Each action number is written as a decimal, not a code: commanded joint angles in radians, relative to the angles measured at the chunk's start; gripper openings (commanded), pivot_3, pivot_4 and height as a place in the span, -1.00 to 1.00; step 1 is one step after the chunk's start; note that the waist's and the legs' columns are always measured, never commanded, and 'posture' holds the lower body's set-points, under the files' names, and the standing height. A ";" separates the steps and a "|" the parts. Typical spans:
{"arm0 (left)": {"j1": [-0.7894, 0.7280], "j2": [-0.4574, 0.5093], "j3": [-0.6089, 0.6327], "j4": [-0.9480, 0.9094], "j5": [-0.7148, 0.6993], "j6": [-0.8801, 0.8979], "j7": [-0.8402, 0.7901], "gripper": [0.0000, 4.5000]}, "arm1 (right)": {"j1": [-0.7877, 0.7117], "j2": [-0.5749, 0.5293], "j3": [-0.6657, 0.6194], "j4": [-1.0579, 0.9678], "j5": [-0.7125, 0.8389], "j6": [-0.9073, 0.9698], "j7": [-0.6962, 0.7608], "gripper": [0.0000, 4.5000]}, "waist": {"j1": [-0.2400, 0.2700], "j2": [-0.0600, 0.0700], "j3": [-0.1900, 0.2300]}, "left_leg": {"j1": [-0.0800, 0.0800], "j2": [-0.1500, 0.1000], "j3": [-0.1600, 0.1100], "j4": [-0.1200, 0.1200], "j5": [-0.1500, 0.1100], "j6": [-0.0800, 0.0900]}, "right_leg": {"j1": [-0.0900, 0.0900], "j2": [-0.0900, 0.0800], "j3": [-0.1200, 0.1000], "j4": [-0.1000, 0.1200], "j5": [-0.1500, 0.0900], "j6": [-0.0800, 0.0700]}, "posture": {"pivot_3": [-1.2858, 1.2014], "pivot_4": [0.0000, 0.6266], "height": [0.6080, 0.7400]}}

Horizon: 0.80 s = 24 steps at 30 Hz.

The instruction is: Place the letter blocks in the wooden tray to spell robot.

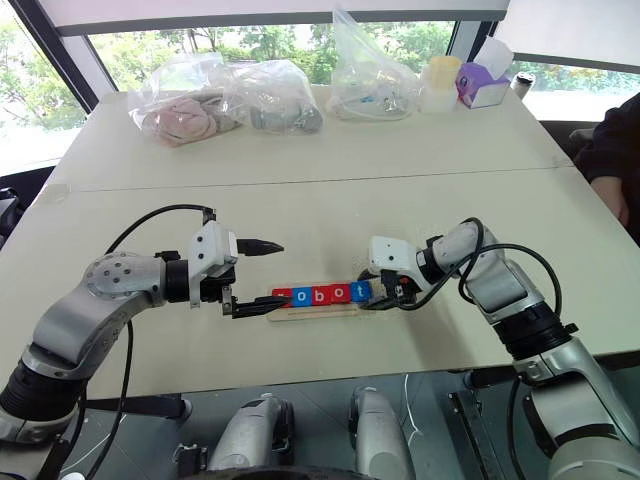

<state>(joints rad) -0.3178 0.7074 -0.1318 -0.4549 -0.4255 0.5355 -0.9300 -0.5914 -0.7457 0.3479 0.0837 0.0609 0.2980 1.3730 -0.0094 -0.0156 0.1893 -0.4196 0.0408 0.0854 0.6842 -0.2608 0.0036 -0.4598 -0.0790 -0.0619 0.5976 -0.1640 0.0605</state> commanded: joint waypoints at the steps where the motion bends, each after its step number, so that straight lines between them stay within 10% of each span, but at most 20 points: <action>1: -0.003 0.002 0.025 -0.035 -0.015 -0.006 0.001 1.00 | -0.033 -0.005 -0.019 -0.023 0.014 0.004 0.013 0.81 | 0.000 0.000 0.000 | 0.000 0.000 0.000 0.000 0.000 0.000 | 0.000 0.000 0.000 0.000 0.000 0.000 | 0.03 -0.52 1.00; 24: -0.022 -0.002 0.014 -0.025 -0.016 -0.007 -0.015 1.00 | -0.061 0.035 -0.105 0.129 -0.030 -0.130 -0.193 0.81 | -0.001 0.000 0.000 | 0.000 0.000 0.000 0.000 0.000 0.000 | 0.000 0.000 0.000 0.000 0.001 -0.001 | 0.03 -0.52 1.00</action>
<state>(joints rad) -0.3257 0.7056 -0.1323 -0.4547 -0.4256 0.5355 -0.9396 -0.6491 -0.7064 0.2680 0.2235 0.0240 0.1870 1.1838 -0.0101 -0.0156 0.1893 -0.4196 0.0405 0.0857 0.6842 -0.2607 0.0037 -0.4598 -0.0789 -0.0618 0.5978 -0.1630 0.0592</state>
